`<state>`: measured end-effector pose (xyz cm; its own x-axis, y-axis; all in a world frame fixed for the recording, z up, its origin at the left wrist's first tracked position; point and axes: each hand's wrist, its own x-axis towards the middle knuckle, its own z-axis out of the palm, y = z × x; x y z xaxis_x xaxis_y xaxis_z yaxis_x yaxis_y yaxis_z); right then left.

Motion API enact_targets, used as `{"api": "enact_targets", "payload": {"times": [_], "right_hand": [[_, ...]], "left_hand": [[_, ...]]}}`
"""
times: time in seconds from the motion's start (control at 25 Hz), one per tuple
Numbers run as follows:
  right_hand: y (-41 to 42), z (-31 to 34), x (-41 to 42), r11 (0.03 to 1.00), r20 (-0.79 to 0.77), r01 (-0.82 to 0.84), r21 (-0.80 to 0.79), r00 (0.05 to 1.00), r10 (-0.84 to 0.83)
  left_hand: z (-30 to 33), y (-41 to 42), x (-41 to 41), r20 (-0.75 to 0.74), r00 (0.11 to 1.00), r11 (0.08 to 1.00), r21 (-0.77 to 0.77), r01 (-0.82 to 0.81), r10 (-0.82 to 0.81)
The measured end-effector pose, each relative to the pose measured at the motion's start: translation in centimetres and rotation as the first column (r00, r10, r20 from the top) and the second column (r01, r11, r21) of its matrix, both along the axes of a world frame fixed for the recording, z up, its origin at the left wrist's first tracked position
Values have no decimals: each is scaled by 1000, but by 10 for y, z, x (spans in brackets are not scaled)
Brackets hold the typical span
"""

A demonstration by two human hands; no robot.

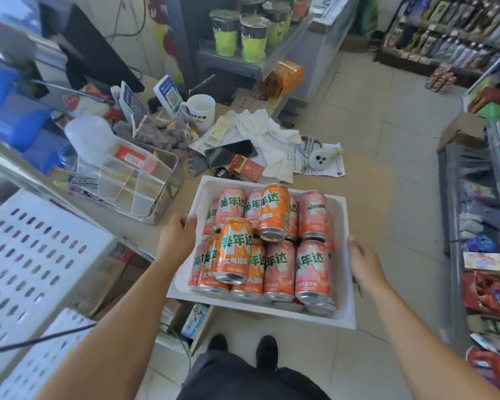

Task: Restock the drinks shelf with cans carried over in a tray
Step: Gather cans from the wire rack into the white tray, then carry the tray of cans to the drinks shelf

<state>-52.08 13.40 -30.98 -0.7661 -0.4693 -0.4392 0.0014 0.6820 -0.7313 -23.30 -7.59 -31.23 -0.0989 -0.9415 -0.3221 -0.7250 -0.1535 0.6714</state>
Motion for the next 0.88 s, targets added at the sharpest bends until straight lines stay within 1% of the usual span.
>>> {"api": "enact_targets", "payload": {"times": [0.04, 0.12, 0.16, 0.28, 0.36, 0.48, 0.6, 0.68, 0.8, 0.88], "right_hand": [[0, -3, 1, 999, 19, 20, -41, 1000, -20], [-1, -4, 3, 997, 10, 34, -71, 999, -33], [-2, -4, 2, 997, 7, 37, -67, 999, -37], [-6, -9, -1, 996, 75, 68, -57, 995, -64], [-8, -13, -2, 994, 91, 99, -52, 991, -94], [-12, -6, 6, 979, 85, 186, -85, 980, -179], [-13, -13, 4, 976, 67, 207, -73, 977, -202], [-14, -16, 2, 973, 68, 223, -61, 973, -219], [-18, -15, -1, 979, 46, 203, -19, 978, -202], [-15, -14, -2, 976, 15, 216, -36, 976, -216]], "left_hand": [[-1, 0, 0, -3, 1000, 1000, -6, -11, 11], [-1, 1, 0, 2, 1000, 1000, -9, -25, 25], [0, 1, -1, 8, 999, 999, -9, -32, 32], [2, 0, -4, 18, 999, 999, 8, -41, 41], [1, -2, -5, 20, 999, 998, 42, -35, 35], [-2, -6, -2, 14, 999, 995, 97, -34, 33], [-4, -9, -2, -8, 999, 988, 149, -34, 35], [-2, -8, -1, -11, 1000, 990, 140, -24, 26], [4, -7, -1, -32, 999, 994, 99, -39, 42], [9, -7, -4, -65, 996, 994, 91, -57, 63]]}}
